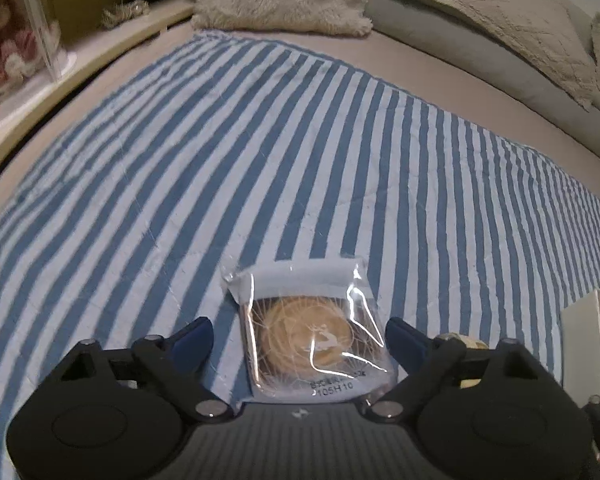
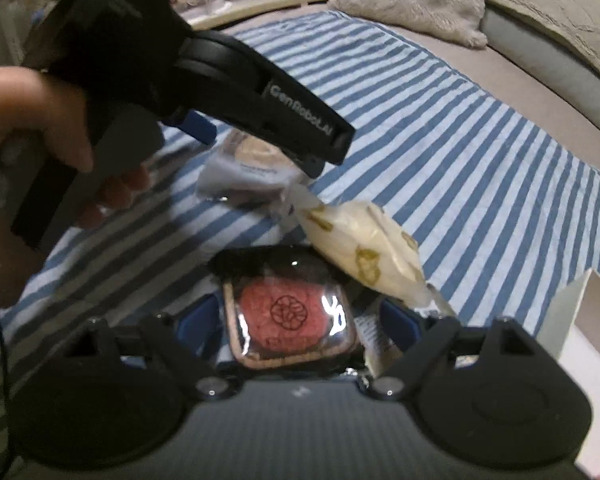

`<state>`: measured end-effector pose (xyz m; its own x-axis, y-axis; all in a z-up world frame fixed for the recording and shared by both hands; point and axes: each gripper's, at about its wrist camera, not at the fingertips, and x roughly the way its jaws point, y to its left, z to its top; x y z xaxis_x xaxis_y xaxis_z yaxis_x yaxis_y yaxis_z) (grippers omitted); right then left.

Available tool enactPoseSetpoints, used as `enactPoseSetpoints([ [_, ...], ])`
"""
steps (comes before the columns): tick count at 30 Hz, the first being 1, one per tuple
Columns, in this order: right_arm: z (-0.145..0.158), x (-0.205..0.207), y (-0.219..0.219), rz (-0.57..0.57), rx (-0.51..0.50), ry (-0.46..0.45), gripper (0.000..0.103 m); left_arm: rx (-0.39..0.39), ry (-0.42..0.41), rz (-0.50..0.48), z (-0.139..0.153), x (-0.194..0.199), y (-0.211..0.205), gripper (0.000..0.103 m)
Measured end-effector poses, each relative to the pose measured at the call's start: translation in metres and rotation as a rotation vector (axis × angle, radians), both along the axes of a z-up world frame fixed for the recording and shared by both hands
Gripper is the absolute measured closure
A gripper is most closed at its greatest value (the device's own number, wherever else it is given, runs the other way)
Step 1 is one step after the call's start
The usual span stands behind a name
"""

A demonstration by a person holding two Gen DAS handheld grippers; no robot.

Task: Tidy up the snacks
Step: 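Grasp the clear cookie packet with the left tool while the right tool grasps the dark red-printed packet, then lift both packets and carry them toward the white tray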

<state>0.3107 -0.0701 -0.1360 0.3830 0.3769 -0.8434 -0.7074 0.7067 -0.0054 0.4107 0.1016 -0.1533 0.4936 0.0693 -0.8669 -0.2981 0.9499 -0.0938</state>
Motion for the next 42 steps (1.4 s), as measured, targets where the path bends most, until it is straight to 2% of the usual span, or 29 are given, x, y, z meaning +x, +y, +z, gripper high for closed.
enactPoseSetpoints([
  [2, -0.001, 0.003, 0.002, -0.011, -0.004, 0.013, 0.012, -0.030, 0.007, 0.013, -0.003, 0.001, 0.000, 0.021],
  [4, -0.001, 0.003, 0.005, -0.005, -0.007, 0.022, 0.023, -0.059, 0.003, 0.018, -0.004, 0.001, 0.002, 0.030],
  [5, 0.000, 0.002, 0.007, 0.007, -0.001, 0.039, 0.032, -0.064, 0.002, 0.015, -0.003, 0.002, 0.001, 0.034],
  [6, 0.001, 0.001, 0.010, 0.000, -0.009, 0.037, 0.032, -0.056, 0.000, 0.013, -0.002, 0.001, 0.000, 0.036],
  [13, 0.012, -0.017, 0.021, 0.009, -0.030, 0.004, 0.034, -0.044, -0.007, 0.006, 0.009, -0.011, 0.002, 0.037],
  [22, 0.048, -0.037, 0.000, -0.045, 0.048, -0.028, 0.034, -0.008, -0.083, -0.033, 0.047, -0.043, -0.007, 0.037],
  [28, 0.073, -0.047, -0.027, -0.158, 0.102, -0.056, 0.034, -0.008, -0.150, -0.081, 0.074, -0.068, -0.021, 0.037],
  [33, 0.083, -0.055, -0.048, -0.276, 0.123, -0.075, 0.034, -0.010, -0.192, -0.118, 0.092, -0.082, -0.035, 0.037],
  [42, 0.090, -0.070, -0.095, -0.434, 0.181, -0.094, 0.034, -0.011, -0.242, -0.196, 0.104, -0.092, -0.075, 0.037],
])
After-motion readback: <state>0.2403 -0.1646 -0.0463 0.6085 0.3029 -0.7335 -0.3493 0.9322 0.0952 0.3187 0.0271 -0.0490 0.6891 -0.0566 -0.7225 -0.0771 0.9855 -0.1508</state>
